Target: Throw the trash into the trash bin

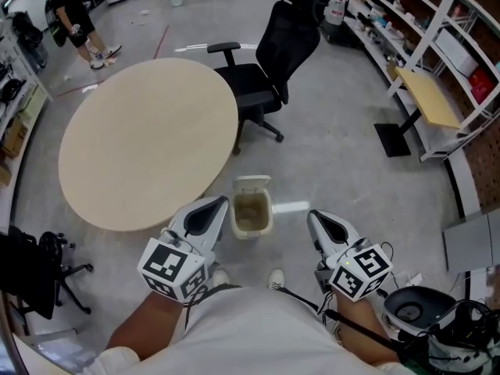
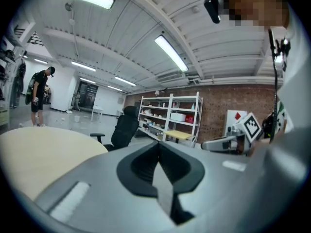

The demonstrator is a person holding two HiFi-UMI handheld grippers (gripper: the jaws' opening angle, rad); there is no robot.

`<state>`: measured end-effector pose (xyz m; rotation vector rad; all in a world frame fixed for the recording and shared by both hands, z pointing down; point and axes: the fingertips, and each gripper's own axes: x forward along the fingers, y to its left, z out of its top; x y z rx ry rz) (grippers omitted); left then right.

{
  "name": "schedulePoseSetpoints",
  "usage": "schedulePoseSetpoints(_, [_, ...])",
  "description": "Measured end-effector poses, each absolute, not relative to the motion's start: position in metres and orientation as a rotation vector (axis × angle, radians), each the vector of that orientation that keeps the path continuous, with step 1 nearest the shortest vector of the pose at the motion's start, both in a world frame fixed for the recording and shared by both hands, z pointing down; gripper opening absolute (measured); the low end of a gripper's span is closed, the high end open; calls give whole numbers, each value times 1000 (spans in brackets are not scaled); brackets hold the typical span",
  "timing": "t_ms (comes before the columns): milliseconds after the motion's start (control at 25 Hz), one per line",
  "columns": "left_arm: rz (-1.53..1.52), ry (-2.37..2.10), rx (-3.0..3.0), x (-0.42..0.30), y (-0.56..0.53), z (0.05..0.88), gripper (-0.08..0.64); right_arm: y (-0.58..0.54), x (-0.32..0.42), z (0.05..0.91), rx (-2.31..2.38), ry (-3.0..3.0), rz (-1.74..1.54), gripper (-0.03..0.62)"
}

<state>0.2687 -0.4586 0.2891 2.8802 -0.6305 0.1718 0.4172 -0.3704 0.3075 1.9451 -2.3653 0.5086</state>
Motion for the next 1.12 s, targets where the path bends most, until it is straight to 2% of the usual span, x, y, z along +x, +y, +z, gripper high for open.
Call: schedulePoseSetpoints(1120, [228,-687,2880,279,-443,301,8,-364,434,306,1927,-2396,458,0])
